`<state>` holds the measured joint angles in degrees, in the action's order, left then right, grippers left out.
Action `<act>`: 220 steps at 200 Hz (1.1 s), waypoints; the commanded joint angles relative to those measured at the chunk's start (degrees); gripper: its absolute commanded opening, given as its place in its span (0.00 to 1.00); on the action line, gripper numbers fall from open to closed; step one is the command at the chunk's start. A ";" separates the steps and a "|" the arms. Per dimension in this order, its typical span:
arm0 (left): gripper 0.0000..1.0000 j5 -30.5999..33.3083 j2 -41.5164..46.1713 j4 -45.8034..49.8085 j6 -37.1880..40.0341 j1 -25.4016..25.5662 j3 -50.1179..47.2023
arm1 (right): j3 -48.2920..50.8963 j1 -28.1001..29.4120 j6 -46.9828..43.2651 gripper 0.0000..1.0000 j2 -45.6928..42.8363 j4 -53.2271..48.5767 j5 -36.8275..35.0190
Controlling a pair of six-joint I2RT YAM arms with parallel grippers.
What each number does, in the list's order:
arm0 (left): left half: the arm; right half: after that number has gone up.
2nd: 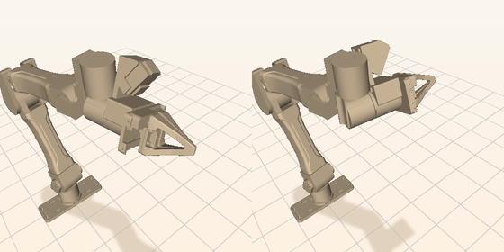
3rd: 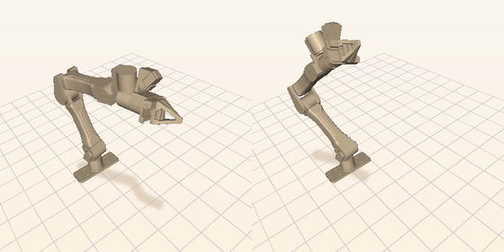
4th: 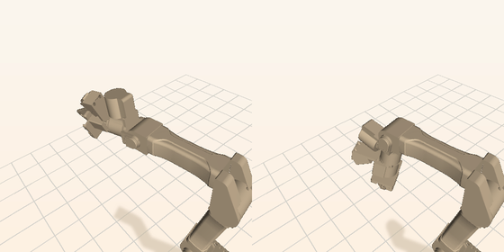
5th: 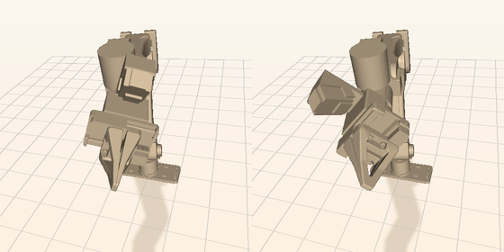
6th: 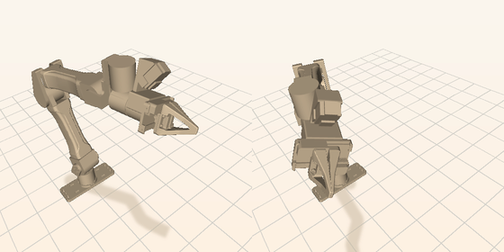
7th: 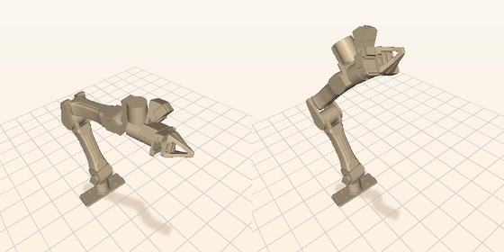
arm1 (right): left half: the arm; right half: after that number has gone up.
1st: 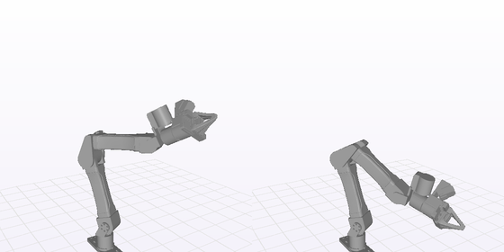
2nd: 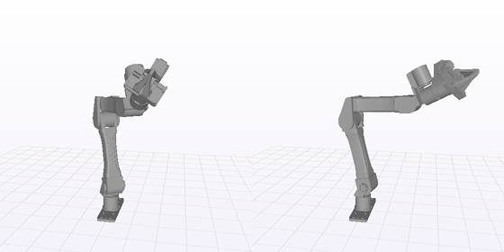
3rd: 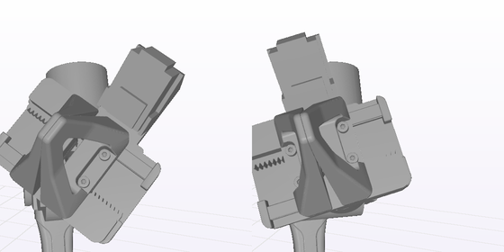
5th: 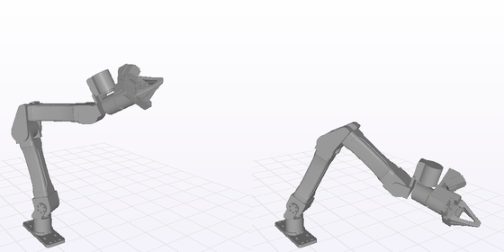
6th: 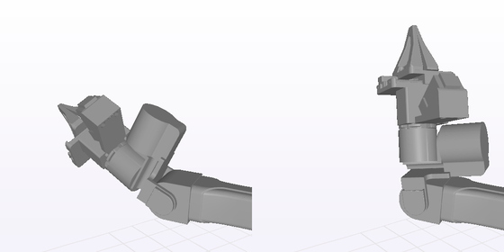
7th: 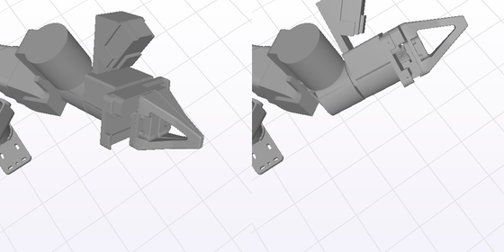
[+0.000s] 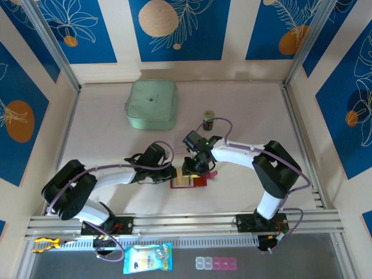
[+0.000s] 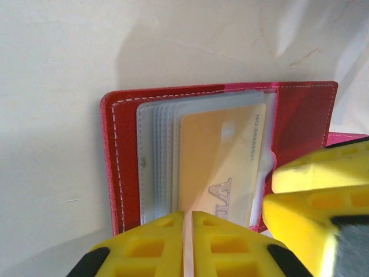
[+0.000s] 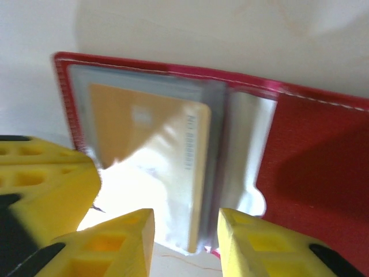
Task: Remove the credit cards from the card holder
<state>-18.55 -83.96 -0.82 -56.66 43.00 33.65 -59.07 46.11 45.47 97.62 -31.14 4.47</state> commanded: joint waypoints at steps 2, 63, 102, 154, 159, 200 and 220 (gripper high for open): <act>0.09 1.08 0.47 1.66 0.93 0.51 0.43 | 1.48 -0.23 0.14 0.37 -2.01 3.03 3.68; 0.04 1.33 -0.23 3.21 1.64 0.53 0.66 | 2.29 -0.93 0.67 0.33 0.51 5.13 5.28; 0.04 1.30 -0.89 3.45 1.73 0.55 0.79 | 2.82 -1.11 0.78 0.32 1.75 5.52 5.34; 0.04 1.32 -0.87 4.24 1.92 0.51 1.16 | 2.38 -1.11 -0.47 0.34 2.55 2.36 1.91; 0.04 1.32 -0.85 4.33 1.91 0.50 1.16 | 2.38 -1.11 -0.56 0.34 2.48 2.11 1.63; 0.04 1.47 -0.41 4.51 1.91 0.51 1.30 | 2.03 -1.11 -1.31 0.35 1.22 0.71 0.43; 0.04 1.42 -0.33 4.94 2.01 0.51 1.68 | 1.68 -1.34 -1.57 0.35 0.39 -0.15 -0.34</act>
<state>-17.87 -84.16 1.34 -56.38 43.00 33.98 -57.21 45.19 45.04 99.22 -27.00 6.70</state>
